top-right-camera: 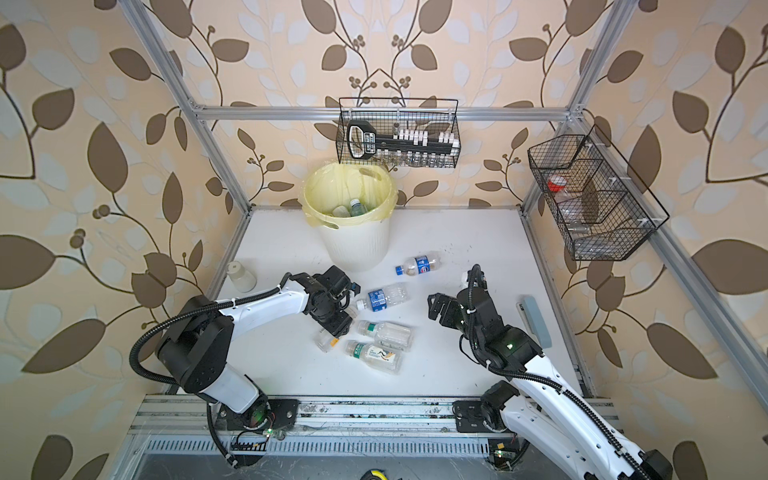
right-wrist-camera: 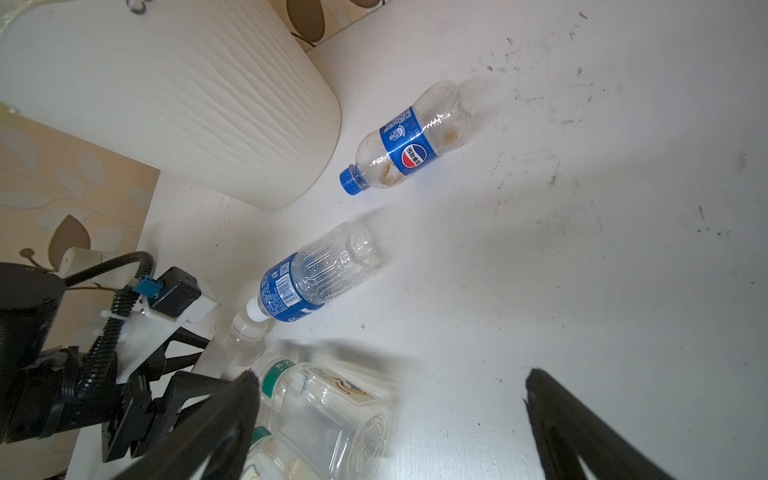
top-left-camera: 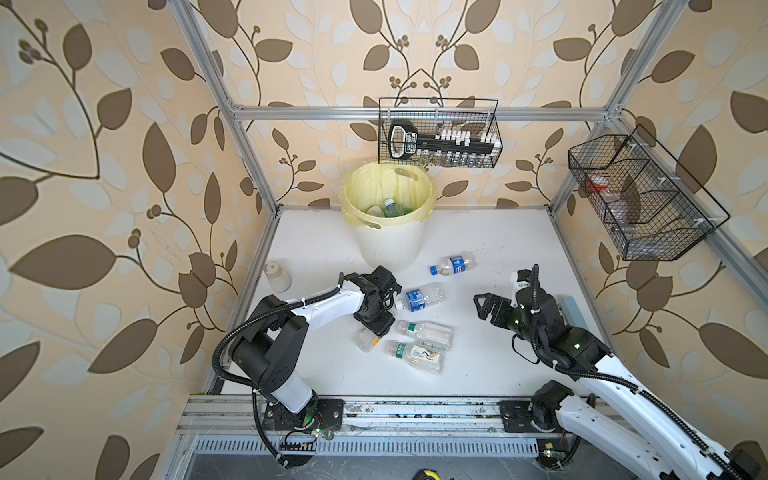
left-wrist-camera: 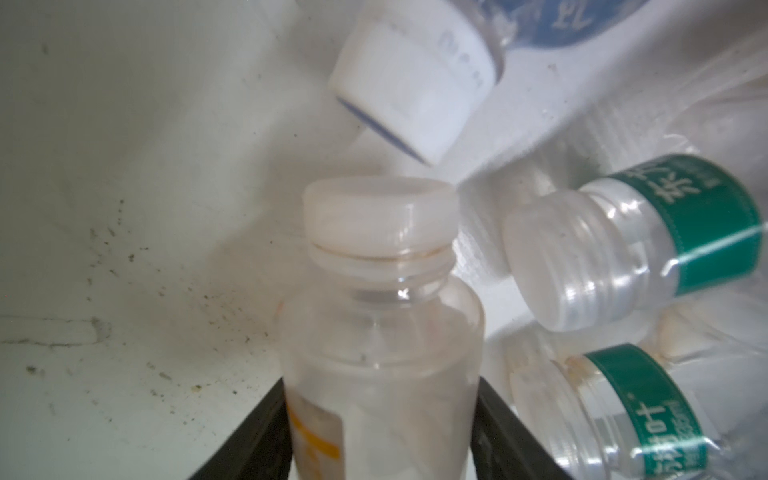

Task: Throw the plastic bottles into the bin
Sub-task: 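Lower the left gripper onto the orange-labelled clear bottle and close it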

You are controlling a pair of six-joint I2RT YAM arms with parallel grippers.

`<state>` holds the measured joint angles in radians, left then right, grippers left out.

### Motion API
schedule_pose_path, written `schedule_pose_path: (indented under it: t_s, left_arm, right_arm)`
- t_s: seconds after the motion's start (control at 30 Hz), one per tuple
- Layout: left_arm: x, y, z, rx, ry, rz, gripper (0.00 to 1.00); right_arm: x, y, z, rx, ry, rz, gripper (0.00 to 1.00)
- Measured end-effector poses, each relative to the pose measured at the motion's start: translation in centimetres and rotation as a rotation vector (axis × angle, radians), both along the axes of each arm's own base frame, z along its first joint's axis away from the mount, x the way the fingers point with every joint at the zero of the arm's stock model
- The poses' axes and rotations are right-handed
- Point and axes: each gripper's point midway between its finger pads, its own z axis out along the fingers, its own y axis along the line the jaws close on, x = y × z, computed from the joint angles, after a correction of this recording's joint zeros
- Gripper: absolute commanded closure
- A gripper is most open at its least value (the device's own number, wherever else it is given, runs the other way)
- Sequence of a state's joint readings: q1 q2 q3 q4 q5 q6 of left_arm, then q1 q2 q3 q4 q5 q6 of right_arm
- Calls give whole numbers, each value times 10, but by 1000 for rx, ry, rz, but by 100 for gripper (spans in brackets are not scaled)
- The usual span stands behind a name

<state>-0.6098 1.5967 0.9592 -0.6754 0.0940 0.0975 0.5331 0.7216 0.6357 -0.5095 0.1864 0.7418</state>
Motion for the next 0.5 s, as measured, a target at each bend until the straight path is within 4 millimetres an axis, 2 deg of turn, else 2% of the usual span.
schedule_pose_path:
  t_s: [0.1,0.5]
  left_arm:
    - [0,0,0,0,0,1,43]
    - [0,3,4,22,5,4,47]
  right_arm:
    - [0,-2,0,-2,0,-3,0]
    - [0,-3,1,0,-5,-7,0]
